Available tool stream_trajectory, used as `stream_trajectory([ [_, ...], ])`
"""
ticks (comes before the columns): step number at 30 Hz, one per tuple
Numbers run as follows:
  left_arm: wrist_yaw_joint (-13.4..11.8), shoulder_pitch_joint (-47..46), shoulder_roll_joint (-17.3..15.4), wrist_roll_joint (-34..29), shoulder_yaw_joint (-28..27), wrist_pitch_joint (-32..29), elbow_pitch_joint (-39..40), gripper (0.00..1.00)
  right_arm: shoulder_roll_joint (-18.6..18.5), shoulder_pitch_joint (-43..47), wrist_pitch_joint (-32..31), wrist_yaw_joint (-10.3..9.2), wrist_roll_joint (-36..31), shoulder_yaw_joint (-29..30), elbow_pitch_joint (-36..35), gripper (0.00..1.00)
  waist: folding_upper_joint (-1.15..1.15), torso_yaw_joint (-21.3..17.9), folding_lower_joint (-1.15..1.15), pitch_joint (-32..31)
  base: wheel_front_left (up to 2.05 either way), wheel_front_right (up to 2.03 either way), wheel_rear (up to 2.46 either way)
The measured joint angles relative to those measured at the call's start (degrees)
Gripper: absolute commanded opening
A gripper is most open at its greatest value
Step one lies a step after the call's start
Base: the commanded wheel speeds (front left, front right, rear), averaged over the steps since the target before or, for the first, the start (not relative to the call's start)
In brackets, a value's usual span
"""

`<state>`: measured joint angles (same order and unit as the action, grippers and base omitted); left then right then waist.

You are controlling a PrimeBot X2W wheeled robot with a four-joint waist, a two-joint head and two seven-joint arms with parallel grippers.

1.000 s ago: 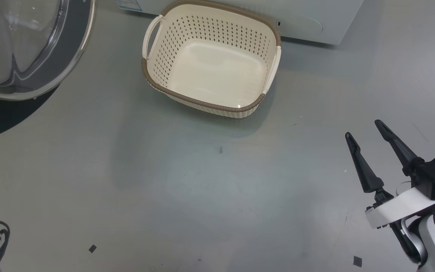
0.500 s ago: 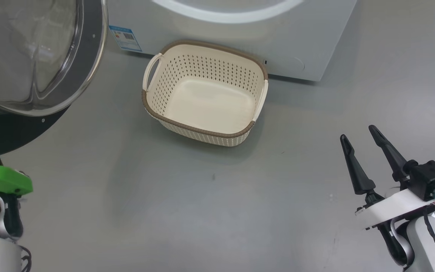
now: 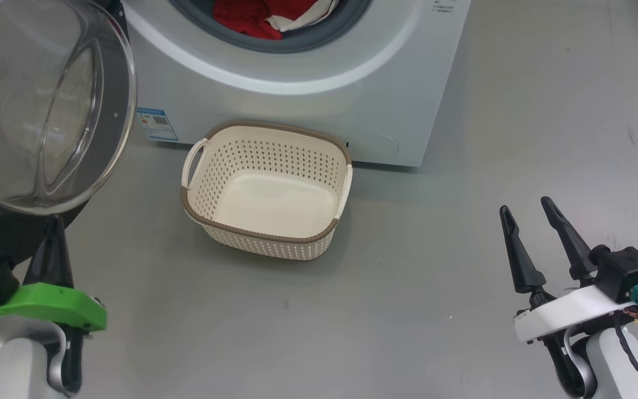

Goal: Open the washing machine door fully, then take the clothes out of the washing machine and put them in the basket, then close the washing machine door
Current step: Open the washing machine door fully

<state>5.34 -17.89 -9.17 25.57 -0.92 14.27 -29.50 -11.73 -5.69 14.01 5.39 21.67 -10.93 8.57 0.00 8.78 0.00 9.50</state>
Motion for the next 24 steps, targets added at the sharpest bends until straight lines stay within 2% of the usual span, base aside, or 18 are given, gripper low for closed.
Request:
stream_trajectory([
  [15, 0.58, 7.44, 4.04, -0.89, 2.57, 0.02, 7.78, 0.0, 0.73, 2.77, 0.11, -0.53, -0.02, 0.74, -0.65, 1.0, 0.0, -7.4, 0.0, -5.02, 0.0, 0.0, 0.0],
  [24, 0.58, 10.57, 5.19, -2.12, 2.91, 0.1, 11.77, 0.0, 0.73, 3.96, 0.18, -0.58, -0.09, 1.32, -1.51, 1.0, 0.0, -9.94, 0.0, -6.45, 0.0, 0.0, 0.0],
])
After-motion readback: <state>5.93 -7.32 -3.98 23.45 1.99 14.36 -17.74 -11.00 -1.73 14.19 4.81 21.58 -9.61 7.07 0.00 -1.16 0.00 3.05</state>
